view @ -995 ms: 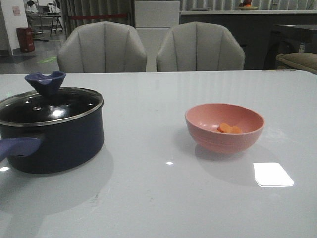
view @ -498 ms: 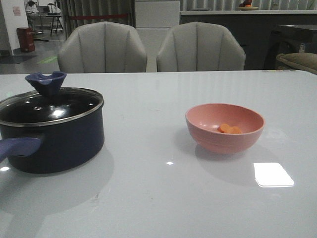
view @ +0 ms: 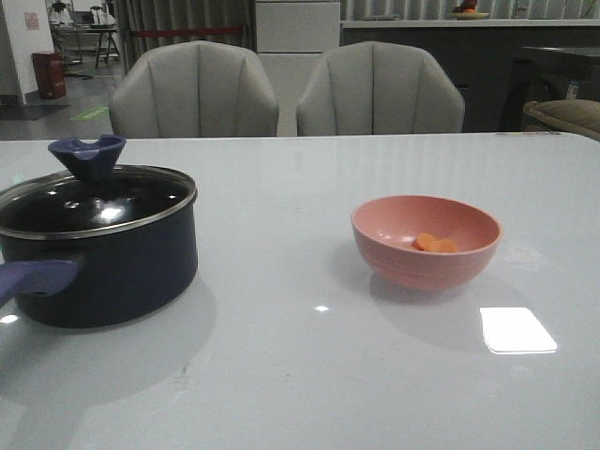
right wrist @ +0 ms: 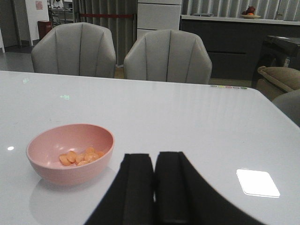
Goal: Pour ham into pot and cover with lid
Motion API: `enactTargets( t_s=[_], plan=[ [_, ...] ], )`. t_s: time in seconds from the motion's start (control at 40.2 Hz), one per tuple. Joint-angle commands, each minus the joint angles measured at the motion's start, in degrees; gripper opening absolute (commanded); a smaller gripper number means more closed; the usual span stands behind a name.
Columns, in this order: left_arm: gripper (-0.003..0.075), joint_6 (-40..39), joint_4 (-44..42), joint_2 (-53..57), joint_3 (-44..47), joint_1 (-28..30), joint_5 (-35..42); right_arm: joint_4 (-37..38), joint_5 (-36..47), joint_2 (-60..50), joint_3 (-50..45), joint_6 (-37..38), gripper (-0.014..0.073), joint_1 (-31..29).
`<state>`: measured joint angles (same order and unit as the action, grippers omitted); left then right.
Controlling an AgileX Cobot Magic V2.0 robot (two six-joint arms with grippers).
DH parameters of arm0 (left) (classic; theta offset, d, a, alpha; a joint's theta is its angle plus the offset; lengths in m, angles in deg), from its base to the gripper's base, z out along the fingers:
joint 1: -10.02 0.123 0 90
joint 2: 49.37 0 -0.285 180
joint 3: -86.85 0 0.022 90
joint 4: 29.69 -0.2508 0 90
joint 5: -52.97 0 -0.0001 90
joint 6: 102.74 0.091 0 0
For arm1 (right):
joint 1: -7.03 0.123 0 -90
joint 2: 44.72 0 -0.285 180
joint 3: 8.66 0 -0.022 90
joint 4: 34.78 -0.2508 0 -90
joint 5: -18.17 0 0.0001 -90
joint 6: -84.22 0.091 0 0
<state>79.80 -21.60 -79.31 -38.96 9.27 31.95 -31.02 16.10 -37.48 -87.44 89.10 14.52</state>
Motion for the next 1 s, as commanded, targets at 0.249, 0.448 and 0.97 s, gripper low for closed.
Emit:
enactTargets(
  t_s=[0.249,0.448,0.97],
  plan=[
    [0.0592,-0.2,1.3,-15.5,-12.2,-2.8,-2.4,0.6,4.9,-1.2,0.3,-0.5,0.0150,-0.3],
    [0.0592,-0.2,2.3,-29.2,-22.0,-7.5,-7.3,0.6,4.9,-1.2,0.3,-0.5,0.0150,-0.3],
    [0.0585,-8.8,1.3,-60.7,-48.9,-15.2,-17.6,0.6,4.9,-1.2,0.3,-0.5,0.0150,-0.3]
  ],
)
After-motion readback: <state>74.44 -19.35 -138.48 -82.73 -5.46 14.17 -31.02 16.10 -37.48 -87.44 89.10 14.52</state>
